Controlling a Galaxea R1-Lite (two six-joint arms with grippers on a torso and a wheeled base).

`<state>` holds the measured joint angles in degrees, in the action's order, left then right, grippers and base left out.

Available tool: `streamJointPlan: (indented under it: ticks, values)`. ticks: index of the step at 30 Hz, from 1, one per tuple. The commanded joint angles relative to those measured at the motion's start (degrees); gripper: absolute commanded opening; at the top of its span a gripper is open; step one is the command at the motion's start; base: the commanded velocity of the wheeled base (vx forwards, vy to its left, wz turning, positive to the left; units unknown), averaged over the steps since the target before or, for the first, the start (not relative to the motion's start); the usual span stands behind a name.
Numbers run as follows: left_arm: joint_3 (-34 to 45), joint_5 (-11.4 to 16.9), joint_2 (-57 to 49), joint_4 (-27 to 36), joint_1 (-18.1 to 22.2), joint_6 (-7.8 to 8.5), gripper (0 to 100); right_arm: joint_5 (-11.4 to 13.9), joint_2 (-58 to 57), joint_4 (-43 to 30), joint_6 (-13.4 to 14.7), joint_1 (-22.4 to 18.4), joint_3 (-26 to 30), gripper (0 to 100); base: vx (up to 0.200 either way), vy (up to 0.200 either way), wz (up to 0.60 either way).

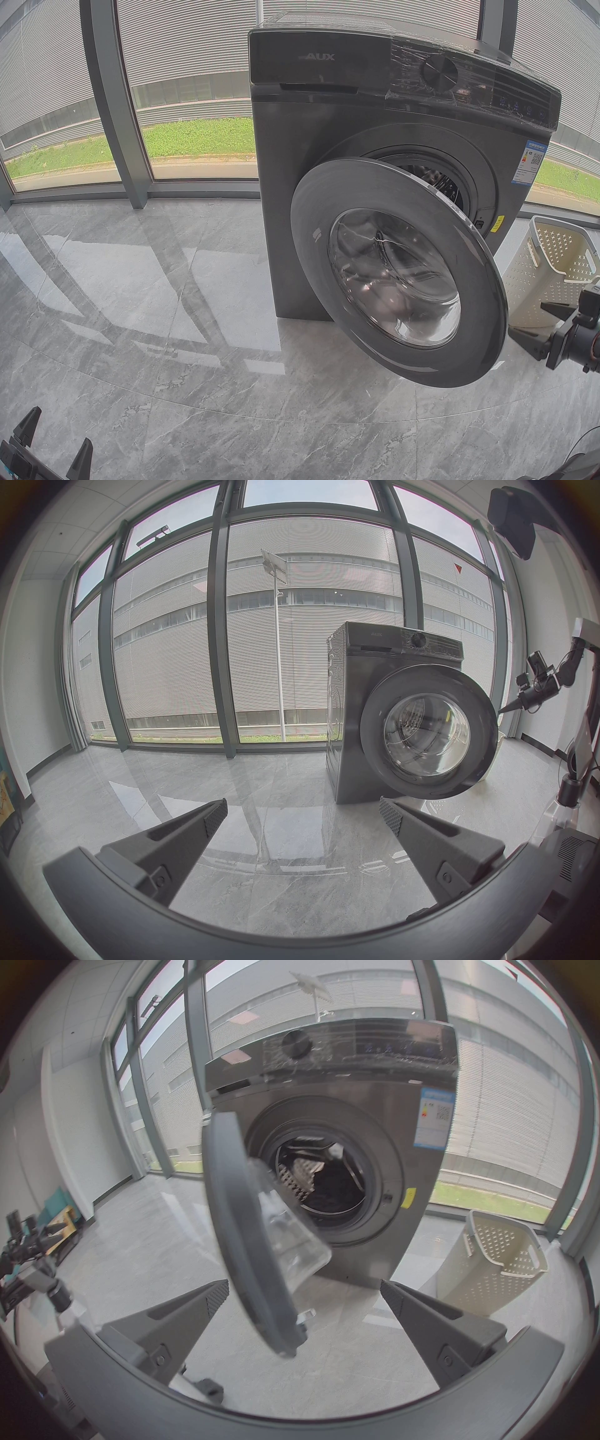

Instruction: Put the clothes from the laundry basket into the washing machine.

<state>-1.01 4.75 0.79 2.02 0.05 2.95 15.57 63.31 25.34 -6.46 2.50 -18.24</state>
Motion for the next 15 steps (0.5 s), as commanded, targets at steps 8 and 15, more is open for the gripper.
streamJointPlan:
  ticks: [8,15]
  values:
    - [1.01,-0.01,-0.79,0.00,0.04,0.04,100,-8.01,9.29,9.20,1.89,-8.74,-0.40,100,0.000,0.000,0.00]
    - [1.01,-0.01,-0.79,0.00,0.04,-0.05,100,-4.67,5.07,5.07,-0.92,-9.09,1.45,100,0.000,0.000,0.00]
